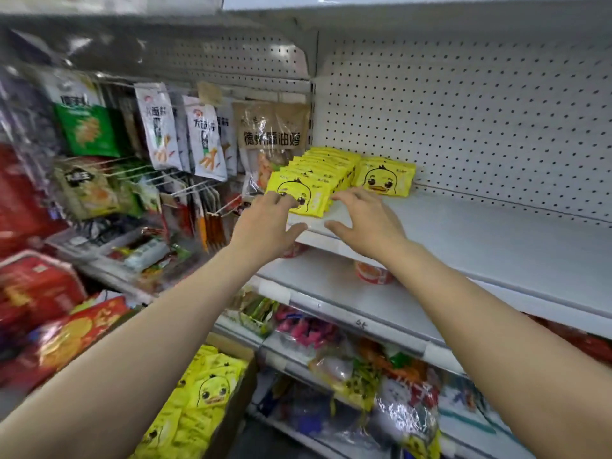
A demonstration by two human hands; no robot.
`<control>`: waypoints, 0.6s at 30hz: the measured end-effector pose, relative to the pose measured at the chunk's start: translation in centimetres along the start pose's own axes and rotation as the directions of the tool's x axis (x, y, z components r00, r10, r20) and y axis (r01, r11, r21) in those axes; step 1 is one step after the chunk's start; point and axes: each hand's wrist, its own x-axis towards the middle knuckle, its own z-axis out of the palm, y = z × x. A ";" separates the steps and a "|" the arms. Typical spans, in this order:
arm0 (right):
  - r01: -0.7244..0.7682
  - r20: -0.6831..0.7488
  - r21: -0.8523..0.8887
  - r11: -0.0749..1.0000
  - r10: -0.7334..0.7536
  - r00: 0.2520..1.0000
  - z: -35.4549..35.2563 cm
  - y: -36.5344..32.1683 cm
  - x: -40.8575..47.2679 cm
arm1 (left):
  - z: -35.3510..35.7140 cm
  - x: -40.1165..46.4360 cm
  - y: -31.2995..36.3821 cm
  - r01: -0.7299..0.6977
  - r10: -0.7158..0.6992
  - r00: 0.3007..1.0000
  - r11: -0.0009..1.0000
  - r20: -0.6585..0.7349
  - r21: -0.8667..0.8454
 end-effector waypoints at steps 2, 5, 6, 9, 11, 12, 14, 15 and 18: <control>0.037 0.027 0.015 0.999 -0.037 0.999 1.0 -2.5 0.2 | -1.2 -1.9 -1.8 0.043 -0.043 0.999 0.999 -0.011 0.022; 0.086 0.058 0.051 0.995 -0.089 0.994 2.4 -6.3 0.9 | -2.8 -4.3 -4.7 0.103 -0.102 0.994 0.992 -0.027 0.073; 0.102 0.070 0.060 0.993 -0.106 0.992 3.0 -7.6 1.2 | -3.2 -5.0 -5.8 0.123 -0.121 0.992 0.988 -0.026 0.094; 0.142 0.099 0.075 0.987 -0.149 0.984 5.2 -11.3 2.5 | -3.9 -6.5 -9.5 0.193 -0.192 0.981 0.972 -0.021 0.133; 0.170 0.124 0.080 0.982 -0.180 0.976 7.1 -13.7 3.8 | -3.9 -7.4 -12.4 0.216 -0.217 0.976 0.966 -0.014 0.144; 0.184 0.142 0.086 0.979 -0.195 0.971 8.1 -14.9 4.5 | -3.9 -7.8 -14.0 0.227 -0.229 0.973 0.963 -0.003 0.142; 0.197 0.189 0.103 0.975 -0.213 0.958 10.4 -17.3 6.1 | -3.4 -8.4 -17.7 0.264 -0.269 0.963 0.956 0.029 0.125; 0.204 0.211 0.109 0.973 -0.223 0.952 11.8 -18.6 7.0 | -3.0 -8.6 -19.6 0.282 -0.288 0.957 0.952 0.040 0.121; 0.199 0.263 0.123 0.972 -0.225 0.938 16.3 -22.1 9.1 | -1.6 -9.3 -25.5 0.315 -0.328 0.940 0.940 0.095 0.130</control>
